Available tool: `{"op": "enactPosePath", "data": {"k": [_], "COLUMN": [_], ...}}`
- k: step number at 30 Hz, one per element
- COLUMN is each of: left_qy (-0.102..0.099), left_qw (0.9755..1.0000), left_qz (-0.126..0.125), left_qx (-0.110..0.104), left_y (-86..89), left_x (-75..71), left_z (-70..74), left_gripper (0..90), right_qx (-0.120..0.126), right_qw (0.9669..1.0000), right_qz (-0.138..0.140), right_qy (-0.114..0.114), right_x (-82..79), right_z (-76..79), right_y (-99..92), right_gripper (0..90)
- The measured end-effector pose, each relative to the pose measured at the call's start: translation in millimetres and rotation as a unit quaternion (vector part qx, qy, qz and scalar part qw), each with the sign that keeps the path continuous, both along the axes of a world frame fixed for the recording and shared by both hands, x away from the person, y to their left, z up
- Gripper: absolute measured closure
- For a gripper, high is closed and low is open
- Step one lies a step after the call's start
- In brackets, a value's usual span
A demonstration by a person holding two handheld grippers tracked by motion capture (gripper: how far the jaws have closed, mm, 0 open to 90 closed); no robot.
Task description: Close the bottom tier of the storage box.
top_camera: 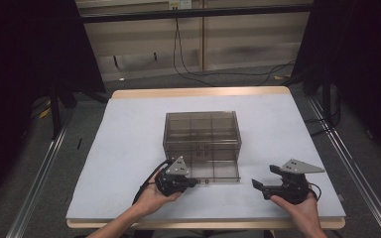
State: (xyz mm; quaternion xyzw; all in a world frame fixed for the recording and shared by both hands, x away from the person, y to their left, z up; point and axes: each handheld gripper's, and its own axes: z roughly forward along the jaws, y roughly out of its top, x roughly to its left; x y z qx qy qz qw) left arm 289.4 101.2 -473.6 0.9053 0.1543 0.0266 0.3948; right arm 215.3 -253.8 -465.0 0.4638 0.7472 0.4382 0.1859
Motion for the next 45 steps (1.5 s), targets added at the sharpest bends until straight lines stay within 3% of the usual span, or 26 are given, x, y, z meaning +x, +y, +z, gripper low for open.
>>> {"op": "enactPosePath", "data": {"k": [16, 18, 25, 31, 45], "left_qy": [0.002, 0.003, 0.004, 0.008, 0.012], "left_qw": [1.0000, 0.9999, 0.9999, 0.9998, 0.9994], "left_qz": [0.009, 0.011, 0.015, 0.019, 0.031], "left_qx": [-0.001, 0.011, -0.007, 0.007, -0.013], "left_y": [-1.6, -0.8, -1.3, 0.9, 0.4], "left_x": [0.8, 1.4, 3.0, 5.1, 8.2], "left_z": [-0.9, 0.1, -1.8, -0.5, -0.7], "left_gripper": [90.0, 90.0, 90.0, 90.0, 90.0], "right_qx": [-0.001, -0.001, -0.001, -0.002, -0.001], "right_qw": [1.0000, 1.0000, 1.0000, 1.0000, 1.0000], "right_qz": [0.006, 0.007, 0.006, 0.008, 0.008], "right_qy": [0.003, 0.004, 0.004, 0.002, 0.003], "right_x": [0.6, 0.8, 0.7, 0.6, 0.7], "right_z": [-0.4, -0.7, -0.6, -0.5, -0.5], "right_y": [0.2, 0.8, 0.3, 0.9, 0.9], "right_gripper": [13.2, 13.1, 13.1, 13.2, 13.3]}}
